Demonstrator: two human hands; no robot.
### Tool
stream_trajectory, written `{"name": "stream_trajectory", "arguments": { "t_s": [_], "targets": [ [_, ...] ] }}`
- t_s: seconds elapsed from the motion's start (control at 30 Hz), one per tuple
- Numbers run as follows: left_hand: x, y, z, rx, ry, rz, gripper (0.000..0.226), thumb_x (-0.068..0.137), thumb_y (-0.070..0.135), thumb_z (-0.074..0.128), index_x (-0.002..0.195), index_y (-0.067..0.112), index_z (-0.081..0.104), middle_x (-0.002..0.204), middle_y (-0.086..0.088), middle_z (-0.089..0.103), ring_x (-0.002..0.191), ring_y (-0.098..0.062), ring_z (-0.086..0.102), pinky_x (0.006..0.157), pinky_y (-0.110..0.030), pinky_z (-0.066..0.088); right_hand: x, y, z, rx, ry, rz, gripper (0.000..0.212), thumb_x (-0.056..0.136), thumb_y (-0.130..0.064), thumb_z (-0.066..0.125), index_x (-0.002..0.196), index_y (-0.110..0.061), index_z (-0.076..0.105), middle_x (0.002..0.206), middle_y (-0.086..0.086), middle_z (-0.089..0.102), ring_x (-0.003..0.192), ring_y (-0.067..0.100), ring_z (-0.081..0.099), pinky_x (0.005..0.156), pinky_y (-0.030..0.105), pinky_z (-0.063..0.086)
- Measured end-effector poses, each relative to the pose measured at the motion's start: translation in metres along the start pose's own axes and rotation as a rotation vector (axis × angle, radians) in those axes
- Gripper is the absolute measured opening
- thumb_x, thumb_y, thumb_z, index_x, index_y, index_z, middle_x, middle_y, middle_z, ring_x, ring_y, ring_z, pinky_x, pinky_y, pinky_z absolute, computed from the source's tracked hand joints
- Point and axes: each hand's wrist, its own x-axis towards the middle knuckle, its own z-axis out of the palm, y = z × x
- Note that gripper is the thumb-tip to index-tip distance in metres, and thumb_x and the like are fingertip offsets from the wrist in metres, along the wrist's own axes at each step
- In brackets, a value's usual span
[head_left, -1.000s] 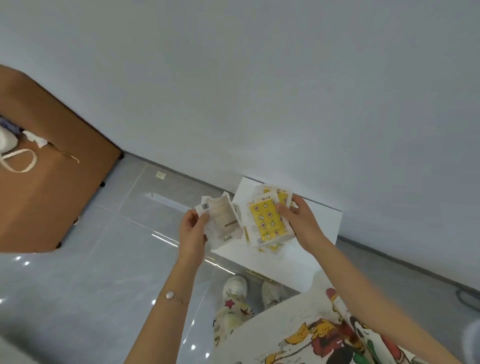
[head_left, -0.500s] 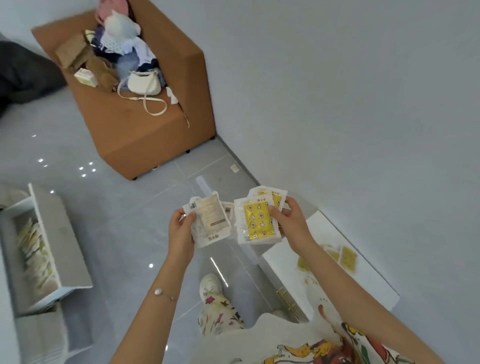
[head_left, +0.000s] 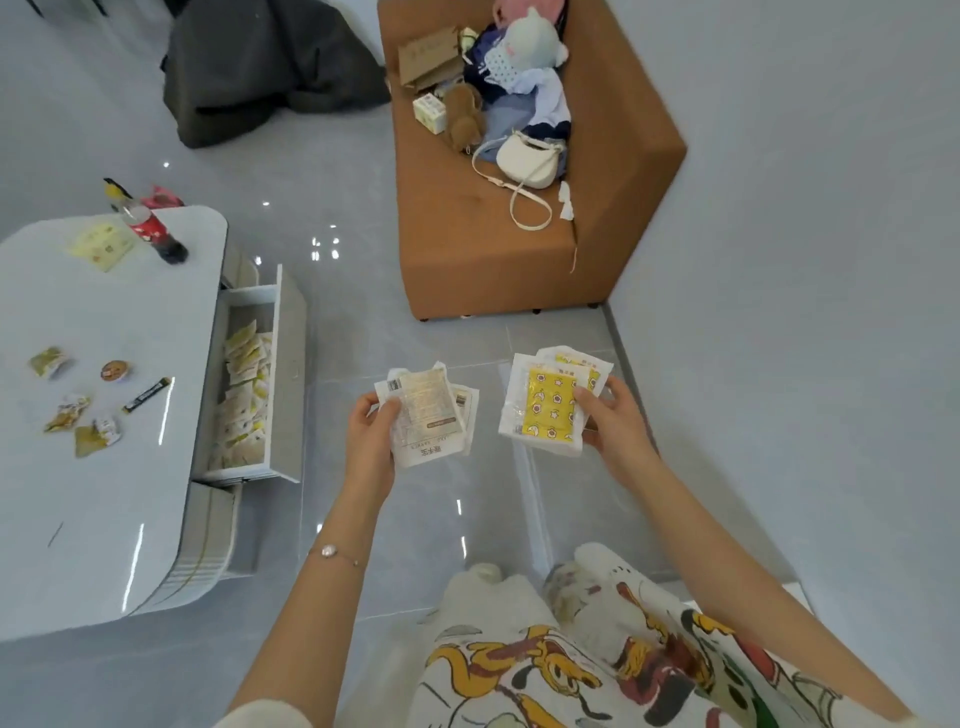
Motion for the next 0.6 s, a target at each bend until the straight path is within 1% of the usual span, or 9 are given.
{"name": "stream_trajectory", "arguments": {
  "t_s": [0.1,0.17,0.23,0.3,0.37,0.43,0.53,0.6],
  "targets": [
    [0.025,0.009,-0.017,-0.067,0.078,-0.021,0.012,0.096,0.010,0.052,0.108,0.011,0.052,0.103,-0.004,0.065,0.092,-0.020,0.065,0.070,-0.034,0.056,0.032,-0.014,0.039,-0.056,-0.073,0.003,0.030,0.095,-0.014,0.056,0.123,-0.018,0.045,0.104,0.003,0.070,0.089,0.021,0.070,0.070,0.037,0.061],
    [0.043,0.014,-0.023,-0.130,0.136,-0.049,0.015,0.096,0.010,0.052,0.112,0.012,0.050,0.104,-0.004,0.065,0.092,-0.020,0.065,0.071,-0.035,0.055,0.056,-0.021,0.061,-0.106,-0.126,0.003,0.033,0.095,-0.014,0.056,0.126,-0.015,0.045,0.106,0.005,0.070,0.091,0.024,0.071,0.073,0.041,0.060],
    [0.061,0.018,-0.026,-0.175,0.181,-0.058,0.015,0.096,0.011,0.053,0.111,0.012,0.050,0.104,-0.005,0.065,0.092,-0.021,0.065,0.072,-0.038,0.055,0.083,-0.029,0.082,-0.163,-0.177,0.010,0.035,0.095,-0.015,0.057,0.128,-0.016,0.045,0.106,0.007,0.071,0.091,0.026,0.071,0.076,0.046,0.059],
    [0.080,0.023,-0.025,-0.215,0.216,-0.050,0.012,0.096,0.011,0.053,0.107,0.013,0.051,0.105,-0.006,0.065,0.094,-0.022,0.065,0.078,-0.042,0.055,0.110,-0.038,0.103,-0.213,-0.236,0.013,0.033,0.095,-0.015,0.057,0.126,-0.018,0.046,0.105,0.008,0.071,0.089,0.024,0.071,0.076,0.047,0.058],
    [0.101,0.030,-0.021,-0.246,0.263,-0.045,0.008,0.096,0.011,0.054,0.102,0.015,0.054,0.105,-0.008,0.066,0.096,-0.024,0.065,0.083,-0.046,0.055,0.138,-0.049,0.123,-0.250,-0.307,0.018,0.034,0.095,-0.016,0.057,0.126,-0.018,0.045,0.101,0.006,0.072,0.085,0.022,0.072,0.073,0.044,0.059],
    [0.122,0.038,-0.014,-0.284,0.319,-0.040,0.006,0.096,0.011,0.054,0.098,0.016,0.055,0.106,-0.011,0.066,0.095,-0.026,0.066,0.084,-0.047,0.054,0.163,-0.061,0.143,-0.291,-0.385,0.022,0.034,0.094,-0.015,0.058,0.126,-0.019,0.044,0.098,0.004,0.073,0.081,0.019,0.073,0.065,0.038,0.059],
    [0.150,0.048,-0.006,-0.344,0.406,-0.019,0.007,0.096,0.010,0.054,0.103,0.011,0.053,0.108,-0.014,0.065,0.091,-0.026,0.066,0.079,-0.044,0.057,0.197,-0.079,0.174,-0.375,-0.494,0.040,0.037,0.094,-0.015,0.058,0.128,-0.017,0.043,0.102,0.007,0.072,0.080,0.017,0.073,0.059,0.031,0.058],
    [0.163,0.056,-0.003,-0.405,0.477,-0.010,0.013,0.096,0.008,0.053,0.109,0.009,0.052,0.105,-0.012,0.065,0.088,-0.023,0.067,0.073,-0.040,0.058,0.214,-0.090,0.196,-0.421,-0.555,0.050,0.036,0.094,-0.014,0.058,0.127,-0.017,0.043,0.104,0.009,0.071,0.077,0.015,0.073,0.056,0.029,0.057]
  ]
}}
